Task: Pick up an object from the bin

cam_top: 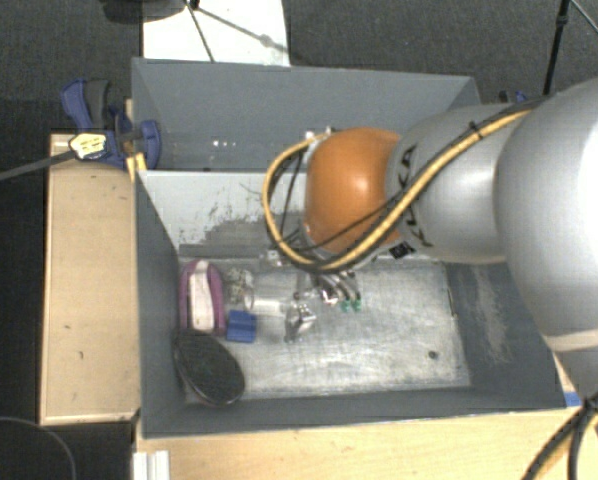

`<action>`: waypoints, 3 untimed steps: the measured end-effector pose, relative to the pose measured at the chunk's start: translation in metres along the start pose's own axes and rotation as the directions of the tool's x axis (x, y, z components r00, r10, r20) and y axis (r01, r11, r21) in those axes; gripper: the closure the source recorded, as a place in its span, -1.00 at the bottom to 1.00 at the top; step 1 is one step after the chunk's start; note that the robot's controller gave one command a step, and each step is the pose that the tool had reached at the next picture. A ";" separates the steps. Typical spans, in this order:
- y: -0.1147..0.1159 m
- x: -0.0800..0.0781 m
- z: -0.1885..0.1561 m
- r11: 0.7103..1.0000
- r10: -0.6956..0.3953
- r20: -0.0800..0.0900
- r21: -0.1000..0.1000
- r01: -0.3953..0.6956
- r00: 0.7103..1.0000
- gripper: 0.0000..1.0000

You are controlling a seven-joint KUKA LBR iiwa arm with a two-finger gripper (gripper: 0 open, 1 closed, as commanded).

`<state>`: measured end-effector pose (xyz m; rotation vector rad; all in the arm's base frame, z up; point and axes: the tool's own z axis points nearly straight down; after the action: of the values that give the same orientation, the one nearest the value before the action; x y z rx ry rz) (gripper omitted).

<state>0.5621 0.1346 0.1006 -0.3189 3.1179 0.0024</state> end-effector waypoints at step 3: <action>0.013 0.002 0.028 0.998 -0.057 -0.007 0.001 0.057 0.998 1.00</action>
Offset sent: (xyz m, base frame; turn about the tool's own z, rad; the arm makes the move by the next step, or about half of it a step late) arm -0.0068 0.0159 -0.0306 -0.0710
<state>0.5582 0.1471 0.0727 -0.4080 3.1140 -0.0010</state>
